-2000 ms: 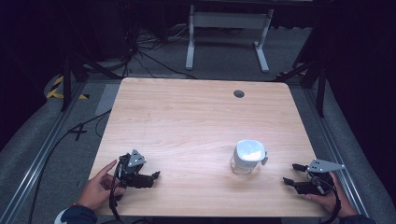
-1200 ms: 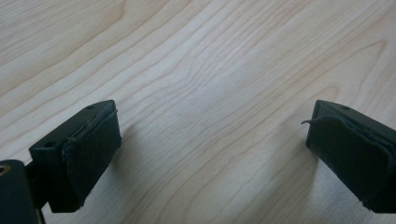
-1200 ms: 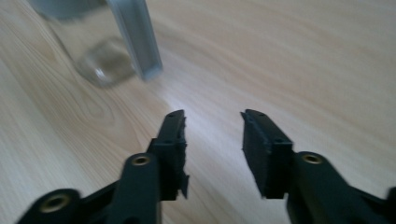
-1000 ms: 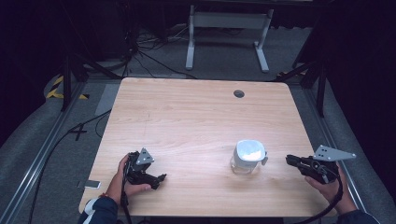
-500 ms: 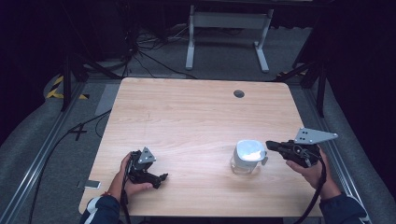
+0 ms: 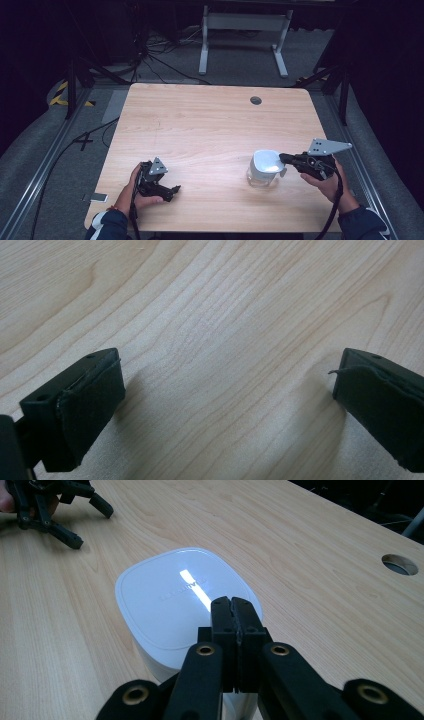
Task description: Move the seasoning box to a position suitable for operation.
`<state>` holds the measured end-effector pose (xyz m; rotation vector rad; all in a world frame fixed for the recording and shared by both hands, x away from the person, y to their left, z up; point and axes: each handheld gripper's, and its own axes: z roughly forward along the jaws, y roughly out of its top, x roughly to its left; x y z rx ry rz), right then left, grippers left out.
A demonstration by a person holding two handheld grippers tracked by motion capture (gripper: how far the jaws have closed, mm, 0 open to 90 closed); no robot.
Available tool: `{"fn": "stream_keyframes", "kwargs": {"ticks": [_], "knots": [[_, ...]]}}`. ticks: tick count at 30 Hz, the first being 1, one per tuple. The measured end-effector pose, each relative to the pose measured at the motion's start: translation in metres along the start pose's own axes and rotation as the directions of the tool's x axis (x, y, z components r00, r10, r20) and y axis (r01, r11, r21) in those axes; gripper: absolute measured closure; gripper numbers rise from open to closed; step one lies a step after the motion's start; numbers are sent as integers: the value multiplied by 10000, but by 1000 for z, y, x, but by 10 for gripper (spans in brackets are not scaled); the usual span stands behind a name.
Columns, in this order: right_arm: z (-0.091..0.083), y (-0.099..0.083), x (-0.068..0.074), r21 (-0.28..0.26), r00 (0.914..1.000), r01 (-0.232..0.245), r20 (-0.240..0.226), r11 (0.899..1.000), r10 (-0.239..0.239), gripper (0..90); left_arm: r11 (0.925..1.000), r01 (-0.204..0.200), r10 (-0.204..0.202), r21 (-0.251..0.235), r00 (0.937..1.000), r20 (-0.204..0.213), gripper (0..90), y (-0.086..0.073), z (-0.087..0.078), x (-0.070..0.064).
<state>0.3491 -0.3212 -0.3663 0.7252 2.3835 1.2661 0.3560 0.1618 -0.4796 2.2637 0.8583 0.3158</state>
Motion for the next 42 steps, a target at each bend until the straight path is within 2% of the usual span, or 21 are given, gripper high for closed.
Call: {"fn": "stream_keyframes", "kwargs": {"ticks": [3,5,6,9,12,14,18,21,28,30,31,33,34,35,36,37,38,40,41,42], "knots": [[-1,-1,-1,-56,10000,-22,4,10000,22,897,10000,-61,61,49,10000,-24,31,5,2,-4],[-1,-2,-1,-82,10000,-77,5,9999,77,897,9999,-107,106,58,9998,183,108,11,3,-8],[-1,-2,-1,-87,10000,-68,21,9999,68,897,9997,-213,211,81,9995,255,167,13,3,-10],[-1,-2,-1,-92,10000,-70,20,9999,70,897,9965,-839,836,62,9957,405,220,25,8,-19],[-1,-2,-1,-106,10000,-64,10,9999,64,897,9941,-900,946,-599,9924,792,257,38,10,-25],[-1,-3,-1,-114,10000,-69,20,9999,69,898,9928,-865,945,-833,9908,971,281,47,10,-28],[-1,-3,-1,-142,10000,-32,33,9999,32,898,9842,-849,1062,-1551,9852,1347,333,68,13,-39],[-2,-3,-2,-166,10000,-64,25,9998,64,897,9748,-1065,1386,-1958,9776,1582,386,87,16,-48],[-2,-5,-1,-207,10000,-32,77,9998,34,898,9554,-1320,1820,-2643,9677,1745,454,123,26,-69],[-3,-6,-2,-233,10000,-56,62,9997,58,898,9529,-1389,1934,-2696,9631,1873,460,130,31,-73],[-3,-6,-2,-239,9999,-76,70,9997,78,898,9510,-1507,2076,-2700,9583,1965,472,135,33,-77],[-4,-6,-2,-249,10000,-71,63,9997,73,898,9478,-1600,2175,-2759,9570,1920,489,142,36,-82],[-4,-7,-2,-250,10000,-69,64,9997,70,898,9434,-1648,2282,-2877,9522,2030,506,146,38,-84],[-4,-7,-2,-244,10000,-63,65,9997,65,898,9441,-1606,2265,-2879,9505,2127,532,150,39,-86],[-4,-7,-2,-241,10000,-51,64,9997,52,898,9423,-1625,2293,-2926,9503,2108,533,153,40,-88],[-4,-7,-2,-248,10000,-48,58,9997,49,898,9395,-1706,2394,-2970,9472,2134,551,157,41,-89],[-4,-7,-2,-253,10000,-37,58,9997,39,898,9396,-1694,2396,-2973,9461,2180,584,158,41,-90],[-4,-7,-2,-260,10000,-54,60,9996,56,898,9380,-1689,2405,-3028,9460,2172,589,161,42,-91],[-5,-7,-2,-251,10000,-53,40,9997,54,898,9349,-1903,2583,-2996,9437,2068,612,165,44,-94],[-5,-7,-2,-230,10000,-43,52,9997,44,898,9353,-1968,2620,-2939,9438,2018,619,167,44,-94]]}}
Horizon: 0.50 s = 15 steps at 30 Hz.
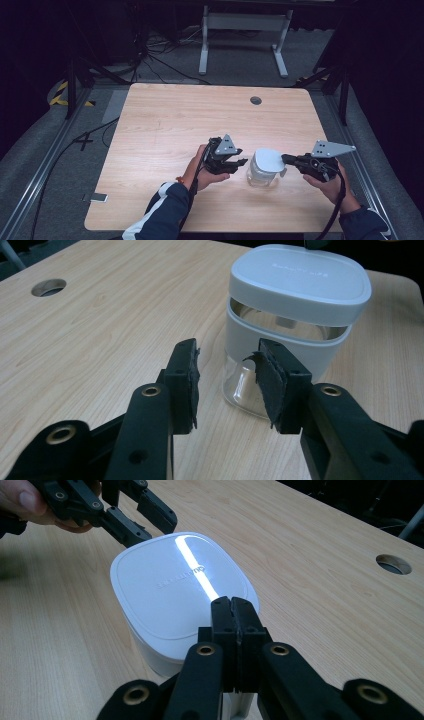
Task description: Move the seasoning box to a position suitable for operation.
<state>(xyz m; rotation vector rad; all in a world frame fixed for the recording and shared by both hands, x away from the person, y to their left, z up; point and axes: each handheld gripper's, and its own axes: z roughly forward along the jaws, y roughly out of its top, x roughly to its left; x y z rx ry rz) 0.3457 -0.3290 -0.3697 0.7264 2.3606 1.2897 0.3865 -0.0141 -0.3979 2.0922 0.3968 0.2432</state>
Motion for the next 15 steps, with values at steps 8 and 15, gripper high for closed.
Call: {"fn": "stream_keyframes", "kwargs": {"ticks": [8,15], "knots": [[-1,-1,-1,6,10000,29,-29,10000,-29,898,9996,-252,255,-120,9993,288,741,8,5,-1],[-1,-2,-1,33,10000,84,11,10000,-84,898,9972,-743,737,109,9962,472,846,16,12,-6]]}}
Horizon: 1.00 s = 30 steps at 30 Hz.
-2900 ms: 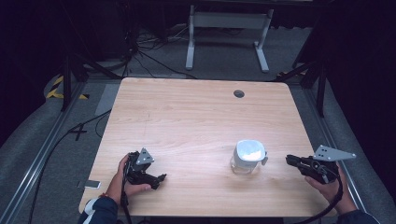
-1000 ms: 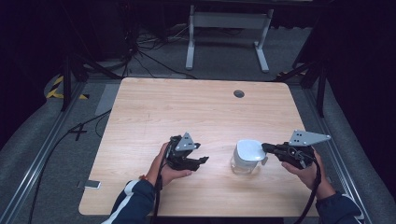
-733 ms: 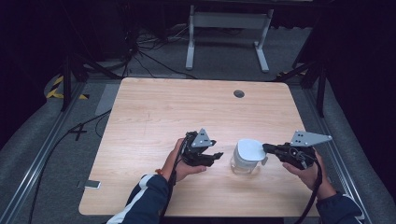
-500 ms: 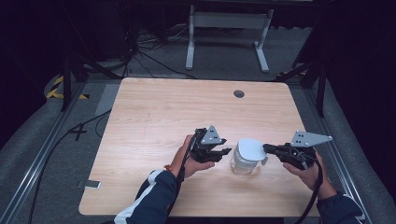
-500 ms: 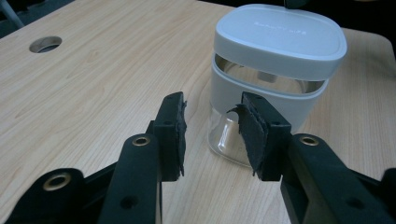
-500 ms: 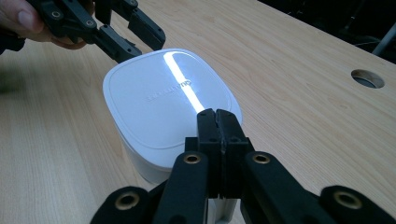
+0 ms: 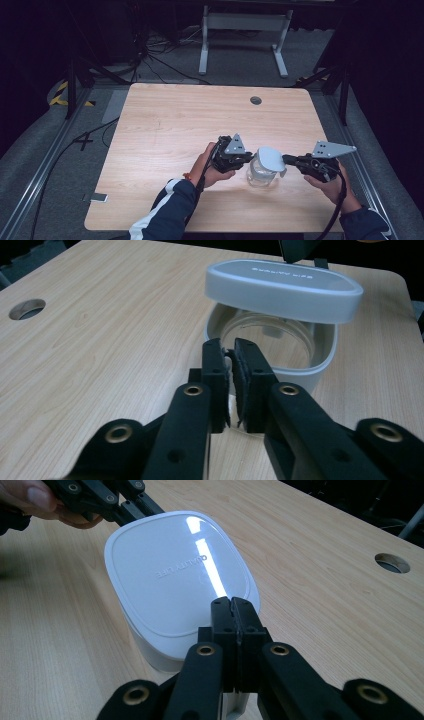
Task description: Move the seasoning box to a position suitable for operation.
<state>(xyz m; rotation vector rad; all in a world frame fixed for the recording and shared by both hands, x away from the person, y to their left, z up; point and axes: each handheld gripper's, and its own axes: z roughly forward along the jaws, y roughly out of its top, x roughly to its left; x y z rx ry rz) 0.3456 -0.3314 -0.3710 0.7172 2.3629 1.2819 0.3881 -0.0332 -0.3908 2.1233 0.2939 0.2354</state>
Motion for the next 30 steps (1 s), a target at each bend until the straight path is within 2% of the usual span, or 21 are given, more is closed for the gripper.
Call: {"fn": "stream_keyframes", "kwargs": {"ticks": [6,14,18,24,25,30], "knots": [[0,0,0,-18,10000,69,-2,10000,-69,898,9998,-183,183,-42,9997,178,895,8,3,-1],[0,0,0,27,10000,76,-14,10000,-76,897,9996,-279,279,-22,9995,150,891,18,5,0],[0,-1,1,119,10000,94,1,9999,-94,897,9992,-317,320,-240,9994,118,879,26,6,-1],[0,-2,0,139,9999,151,33,9998,-151,897,9983,-537,541,-230,9984,153,880,35,9,-5],[0,-2,0,177,9999,154,15,9997,-155,897,9986,-423,429,-328,9989,187,880,36,10,-6],[-1,-3,0,229,9999,160,-37,9996,-160,897,9973,-678,684,-288,9975,197,875,44,12,-6]]}}
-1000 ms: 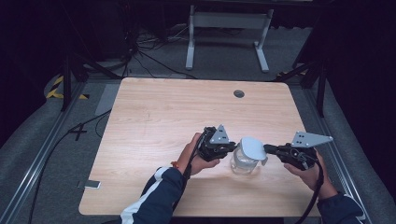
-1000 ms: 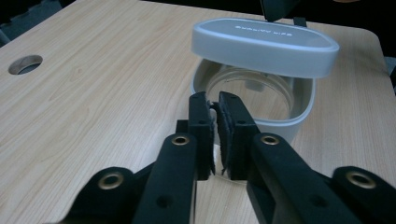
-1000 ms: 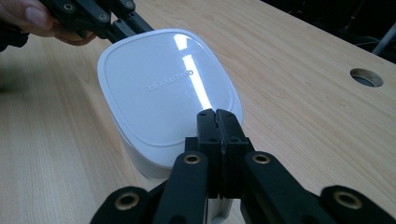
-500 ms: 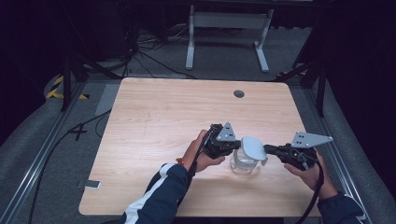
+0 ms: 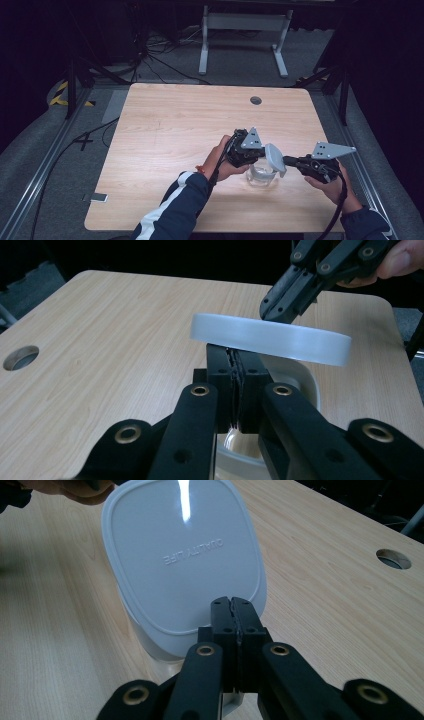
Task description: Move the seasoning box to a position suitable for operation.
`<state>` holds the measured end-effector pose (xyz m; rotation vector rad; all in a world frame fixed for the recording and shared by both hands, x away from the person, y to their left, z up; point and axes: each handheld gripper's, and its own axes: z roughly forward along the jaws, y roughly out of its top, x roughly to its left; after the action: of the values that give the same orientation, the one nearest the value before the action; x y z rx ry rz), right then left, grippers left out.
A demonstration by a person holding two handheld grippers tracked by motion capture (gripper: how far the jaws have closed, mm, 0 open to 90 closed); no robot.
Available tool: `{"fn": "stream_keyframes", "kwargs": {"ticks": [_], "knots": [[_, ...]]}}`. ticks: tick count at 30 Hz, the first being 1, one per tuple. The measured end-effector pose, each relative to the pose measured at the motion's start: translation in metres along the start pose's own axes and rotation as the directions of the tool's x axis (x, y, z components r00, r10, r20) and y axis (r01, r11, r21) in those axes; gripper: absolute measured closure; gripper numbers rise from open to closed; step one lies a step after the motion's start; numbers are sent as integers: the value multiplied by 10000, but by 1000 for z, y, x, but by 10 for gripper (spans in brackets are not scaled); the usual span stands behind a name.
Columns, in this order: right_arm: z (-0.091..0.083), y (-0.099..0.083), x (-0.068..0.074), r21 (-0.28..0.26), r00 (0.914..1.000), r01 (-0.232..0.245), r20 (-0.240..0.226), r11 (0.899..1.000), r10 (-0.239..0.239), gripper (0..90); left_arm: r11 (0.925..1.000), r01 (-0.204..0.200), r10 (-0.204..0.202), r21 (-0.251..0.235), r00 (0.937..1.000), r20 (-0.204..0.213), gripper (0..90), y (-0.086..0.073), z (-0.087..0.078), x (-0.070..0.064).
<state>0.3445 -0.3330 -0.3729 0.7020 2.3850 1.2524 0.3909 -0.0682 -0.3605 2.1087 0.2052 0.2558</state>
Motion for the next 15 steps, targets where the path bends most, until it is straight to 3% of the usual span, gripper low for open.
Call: {"fn": "stream_keyframes", "kwargs": {"ticks": [7,15], "knots": [[0,-2,0,108,10000,58,-37,9999,-58,897,9992,-384,384,57,9993,29,868,15,3,0],[-1,-3,0,115,10000,61,-41,9999,-61,897,9987,-509,508,51,9986,124,865,21,8,-4]]}}
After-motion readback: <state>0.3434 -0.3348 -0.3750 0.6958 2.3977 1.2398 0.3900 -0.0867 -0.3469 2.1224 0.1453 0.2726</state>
